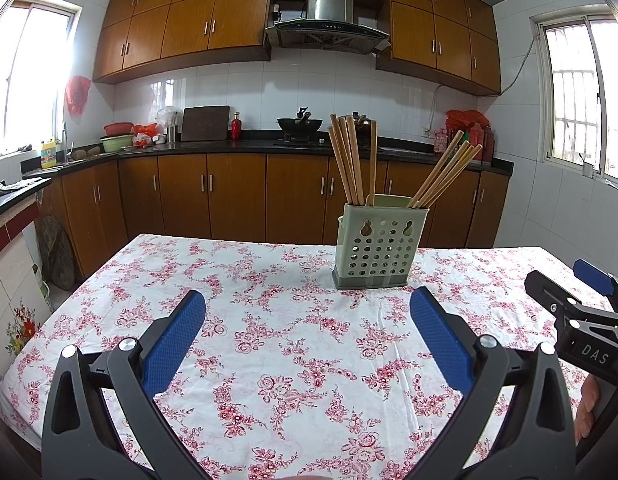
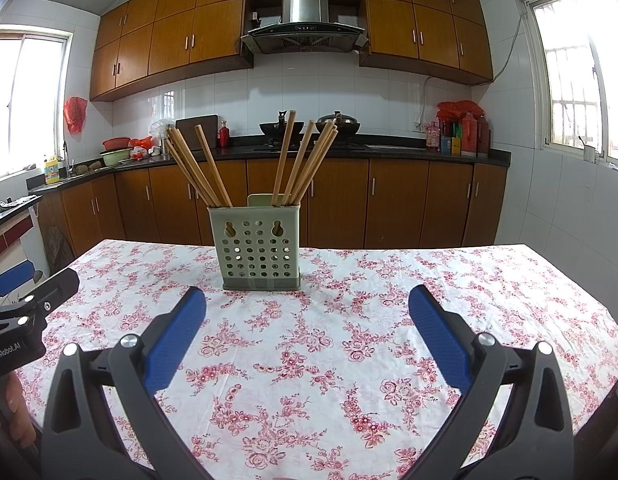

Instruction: Organize utensils

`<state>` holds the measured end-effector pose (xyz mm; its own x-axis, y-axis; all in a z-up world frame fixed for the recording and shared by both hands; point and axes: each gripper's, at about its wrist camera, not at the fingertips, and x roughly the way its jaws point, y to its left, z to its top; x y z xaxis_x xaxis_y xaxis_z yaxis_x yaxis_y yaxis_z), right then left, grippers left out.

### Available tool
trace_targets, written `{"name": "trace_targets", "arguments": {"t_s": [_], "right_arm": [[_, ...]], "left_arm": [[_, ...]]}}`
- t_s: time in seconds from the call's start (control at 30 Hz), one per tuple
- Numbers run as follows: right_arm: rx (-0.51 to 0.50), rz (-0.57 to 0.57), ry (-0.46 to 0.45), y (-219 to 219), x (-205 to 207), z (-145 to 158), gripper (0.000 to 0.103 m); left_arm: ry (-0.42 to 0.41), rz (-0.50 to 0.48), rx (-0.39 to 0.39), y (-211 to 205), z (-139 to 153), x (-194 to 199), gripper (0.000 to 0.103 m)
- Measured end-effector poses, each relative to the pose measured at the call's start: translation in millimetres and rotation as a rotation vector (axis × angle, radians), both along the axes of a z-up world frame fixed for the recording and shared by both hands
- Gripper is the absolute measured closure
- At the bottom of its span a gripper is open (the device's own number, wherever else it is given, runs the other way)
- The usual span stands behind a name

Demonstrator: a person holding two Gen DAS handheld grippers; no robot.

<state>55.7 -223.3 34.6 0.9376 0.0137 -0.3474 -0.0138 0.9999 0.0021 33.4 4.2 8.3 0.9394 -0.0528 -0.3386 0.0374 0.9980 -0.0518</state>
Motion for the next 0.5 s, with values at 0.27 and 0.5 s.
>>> {"name": "trace_targets", "arguments": {"t_s": [0.27,0.5], "right_arm": [[0.001,-0.001,0.0,-0.4,0.4,0.9,0.004],[0.001,-0.001,0.0,-0.4,0.0,0.0,0.004]], "left_arm": [[0.0,0.012,0.0,-0.2,-3.0,0.7,0.002],[0.011,0.017,-0.008,0.3,-2.0,2.4,0.002]]}}
